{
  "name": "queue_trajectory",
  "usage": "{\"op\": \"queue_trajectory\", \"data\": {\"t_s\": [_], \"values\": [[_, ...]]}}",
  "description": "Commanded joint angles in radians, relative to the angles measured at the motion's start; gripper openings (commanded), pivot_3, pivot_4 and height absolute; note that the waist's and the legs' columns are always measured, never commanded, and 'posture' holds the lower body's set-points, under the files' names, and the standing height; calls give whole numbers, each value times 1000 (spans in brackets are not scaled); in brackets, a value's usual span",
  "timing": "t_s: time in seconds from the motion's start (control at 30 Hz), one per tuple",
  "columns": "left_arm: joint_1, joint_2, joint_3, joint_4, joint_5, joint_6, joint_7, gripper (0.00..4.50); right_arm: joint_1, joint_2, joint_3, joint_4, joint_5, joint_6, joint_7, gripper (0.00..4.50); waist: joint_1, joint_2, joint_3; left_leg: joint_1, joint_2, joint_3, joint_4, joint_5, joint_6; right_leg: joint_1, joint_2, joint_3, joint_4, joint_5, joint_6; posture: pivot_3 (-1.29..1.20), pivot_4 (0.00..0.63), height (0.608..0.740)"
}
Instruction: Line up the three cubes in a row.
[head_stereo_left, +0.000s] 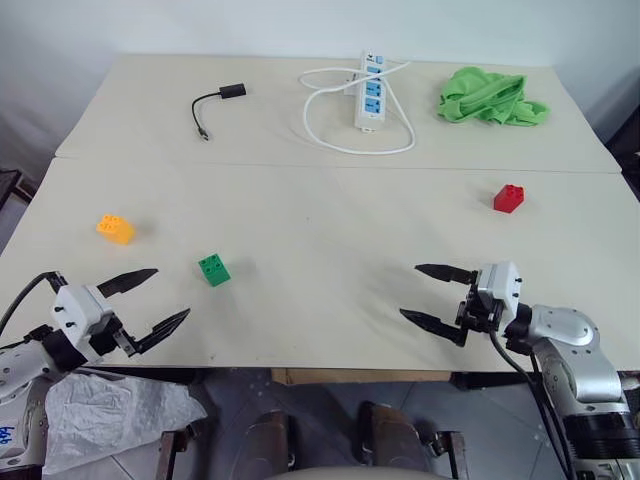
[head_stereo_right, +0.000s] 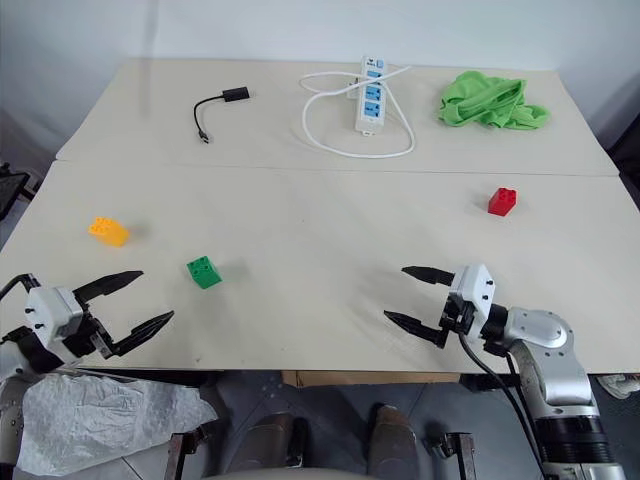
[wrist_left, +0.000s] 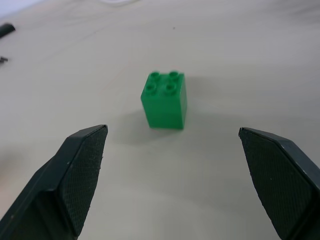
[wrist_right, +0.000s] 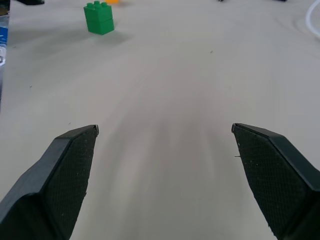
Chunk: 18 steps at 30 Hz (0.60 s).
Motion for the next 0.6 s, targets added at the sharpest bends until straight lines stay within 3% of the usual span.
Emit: {"op": "queue_trajectory", "data": {"t_s": [0.03,0.17,0.3,0.47,0.6], "values": [[13,17,33,28,11,-38,-8,4480,-9,1,-14,-45,9,-5,-15,4500,0,0,0,0,0,0,0,0,0,0,0,0,0,0,0,0,150,740],[-5,39,51,-2,-82,90,-16,4480,2,4,-39,-55,10,-4,-59,4500,4,0,0,0,4,1,0,0,0,0,0,0,0,0,0,0,150,740],[-79,78,59,-146,-234,260,-7,4480,37,31,-150,-66,33,12,-206,4500,12,0,0,-1,4,0,0,0,0,-1,0,0,0,0,0,0,150,740],[-259,73,-136,-305,-277,410,5,4480,96,73,-350,-19,11,-28,-417,4500,28,1,0,-1,3,1,1,0,0,0,0,2,1,0,0,0,150,740],[-375,23,-307,-263,-173,410,-3,4480,135,100,-389,24,-61,-22,-548,4500,23,2,0,0,0,4,1,0,-1,-1,3,2,0,0,0,0,150,740]]}}
